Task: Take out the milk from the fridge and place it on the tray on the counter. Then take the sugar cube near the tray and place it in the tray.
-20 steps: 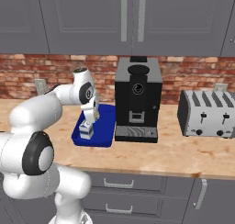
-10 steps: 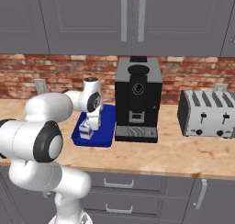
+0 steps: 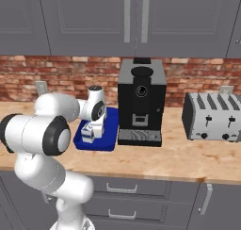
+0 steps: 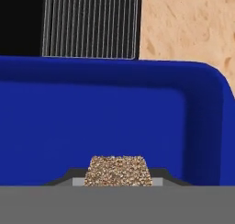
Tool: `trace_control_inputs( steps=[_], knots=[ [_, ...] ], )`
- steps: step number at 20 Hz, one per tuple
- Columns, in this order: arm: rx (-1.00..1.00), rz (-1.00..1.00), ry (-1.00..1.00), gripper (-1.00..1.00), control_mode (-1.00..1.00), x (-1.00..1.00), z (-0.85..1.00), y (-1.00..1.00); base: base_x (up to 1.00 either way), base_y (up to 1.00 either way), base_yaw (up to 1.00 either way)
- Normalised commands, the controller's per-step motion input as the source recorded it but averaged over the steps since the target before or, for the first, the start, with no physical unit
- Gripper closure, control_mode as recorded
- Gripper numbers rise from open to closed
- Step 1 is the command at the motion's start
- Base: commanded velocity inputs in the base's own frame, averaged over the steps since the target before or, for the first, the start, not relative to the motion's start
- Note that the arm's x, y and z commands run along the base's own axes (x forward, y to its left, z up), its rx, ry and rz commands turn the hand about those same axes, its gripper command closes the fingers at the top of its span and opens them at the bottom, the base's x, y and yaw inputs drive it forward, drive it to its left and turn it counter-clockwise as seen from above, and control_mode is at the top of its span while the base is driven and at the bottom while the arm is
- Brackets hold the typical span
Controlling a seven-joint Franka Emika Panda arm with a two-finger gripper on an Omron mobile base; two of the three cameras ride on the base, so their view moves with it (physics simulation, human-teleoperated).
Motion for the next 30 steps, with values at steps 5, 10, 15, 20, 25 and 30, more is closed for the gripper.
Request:
trace_control_inputs(
  steps=[5, 10, 15, 20, 25, 30],
  knots=[
    [0.00, 0.00, 0.03, 1.00, -1.00, 0.08, -0.22, 0.00, 0.00, 0.00, 0.00],
    [0.00, 0.00, 0.04, 1.00, -1.00, 0.16, -0.24, 0.00, 0.00, 0.00, 0.00],
    [0.00, 0.00, 0.02, 1.00, -1.00, 0.27, -0.20, 0.00, 0.00, 0.00, 0.00],
    [0.00, 0.00, 0.02, 1.00, -1.00, 0.21, -0.23, 0.00, 0.00, 0.00, 0.00],
    [0.00, 0.00, 0.02, 1.00, -1.00, 0.19, -0.27, 0.00, 0.00, 0.00, 0.00],
    [0.00, 0.00, 0.00, 1.00, -1.00, 0.12, -0.29, 0.00, 0.00, 0.00, 0.00]
  ],
)
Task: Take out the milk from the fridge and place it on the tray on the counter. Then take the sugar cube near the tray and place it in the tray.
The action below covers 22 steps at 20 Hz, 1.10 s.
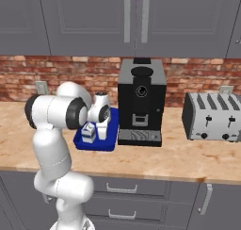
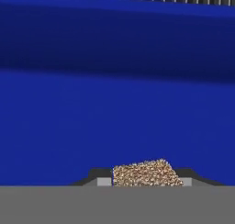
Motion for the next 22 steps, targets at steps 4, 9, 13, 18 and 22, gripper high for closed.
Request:
trace_control_inputs(
  steps=[4, 9, 13, 18, 22],
  knots=[
    [0.00, 0.00, -0.05, -1.00, -1.00, -0.03, -0.18, 0.00, 0.00, 0.00, 0.00],
    [0.00, 0.00, -0.21, -1.00, -1.00, -0.14, 0.01, 0.00, 0.00, 0.00, 0.00],
    [0.00, 0.00, -0.16, -1.00, -1.00, -0.02, 0.11, 0.00, 0.00, 0.00, 0.00],
    [0.00, 0.00, -0.05, -1.00, -1.00, -0.06, 0.42, 0.07, 0.00, 0.00, 0.00],
    [0.00, 0.00, 0.00, -1.00, -1.00, -0.27, 0.65, 0.00, 0.00, 0.00, 0.00]
  ],
)
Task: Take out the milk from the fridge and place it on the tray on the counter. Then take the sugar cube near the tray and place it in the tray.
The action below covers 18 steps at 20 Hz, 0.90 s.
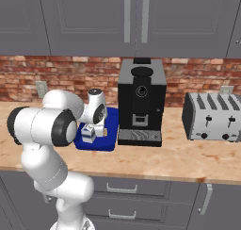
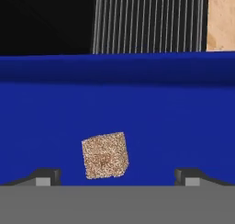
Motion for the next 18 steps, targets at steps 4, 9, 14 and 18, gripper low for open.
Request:
trace_control_inputs(
  steps=[4, 9, 14, 18],
  knots=[
    [0.02, 0.01, -0.06, -1.00, -1.00, -0.41, 0.74, 0.00, 0.00, 0.00, 0.00],
    [0.01, 0.00, -0.10, -1.00, -1.00, -0.43, 0.77, 0.00, 0.00, 0.00, 0.00],
    [0.04, 0.00, -0.16, -1.00, -1.00, -0.52, 0.81, 0.00, 0.00, 0.00, 0.00],
    [0.08, 0.00, -0.13, -1.00, -1.00, -0.58, 0.84, 0.00, 0.00, 0.00, 0.00]
  ],
)
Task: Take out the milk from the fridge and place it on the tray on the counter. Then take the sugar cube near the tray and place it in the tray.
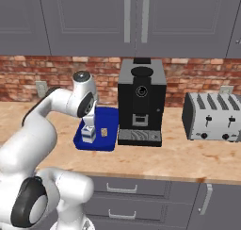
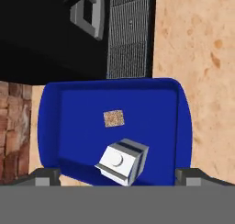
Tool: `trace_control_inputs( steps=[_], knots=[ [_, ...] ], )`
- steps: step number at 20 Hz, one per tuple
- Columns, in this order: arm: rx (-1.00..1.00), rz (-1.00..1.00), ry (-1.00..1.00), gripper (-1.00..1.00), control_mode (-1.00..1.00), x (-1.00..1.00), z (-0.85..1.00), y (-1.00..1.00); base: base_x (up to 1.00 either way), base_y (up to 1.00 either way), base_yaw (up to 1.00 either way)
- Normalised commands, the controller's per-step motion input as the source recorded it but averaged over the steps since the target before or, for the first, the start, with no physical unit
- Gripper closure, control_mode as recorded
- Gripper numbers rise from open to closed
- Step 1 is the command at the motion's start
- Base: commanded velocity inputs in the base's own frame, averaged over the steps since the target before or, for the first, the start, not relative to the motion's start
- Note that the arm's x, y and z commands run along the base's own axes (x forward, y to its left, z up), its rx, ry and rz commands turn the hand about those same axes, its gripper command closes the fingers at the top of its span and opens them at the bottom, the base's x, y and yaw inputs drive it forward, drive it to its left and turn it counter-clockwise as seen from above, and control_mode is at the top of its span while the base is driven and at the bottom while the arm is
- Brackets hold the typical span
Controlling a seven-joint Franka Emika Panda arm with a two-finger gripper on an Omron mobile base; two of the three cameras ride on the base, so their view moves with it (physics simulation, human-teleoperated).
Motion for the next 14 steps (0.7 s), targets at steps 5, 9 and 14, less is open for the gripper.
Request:
trace_control_inputs(
  steps=[5, 9, 14],
  knots=[
    [0.10, 0.02, -0.11, -1.00, -1.00, -0.81, 0.67, -0.18, 0.00, 0.00, 0.00],
    [0.12, 0.07, -0.15, -1.00, -1.00, -1.00, 0.54, -0.30, 0.00, 0.00, 0.00],
    [0.14, 0.05, -0.22, -1.00, -1.00, -1.00, 0.84, -0.01, 0.00, 0.00, 0.00]
  ],
)
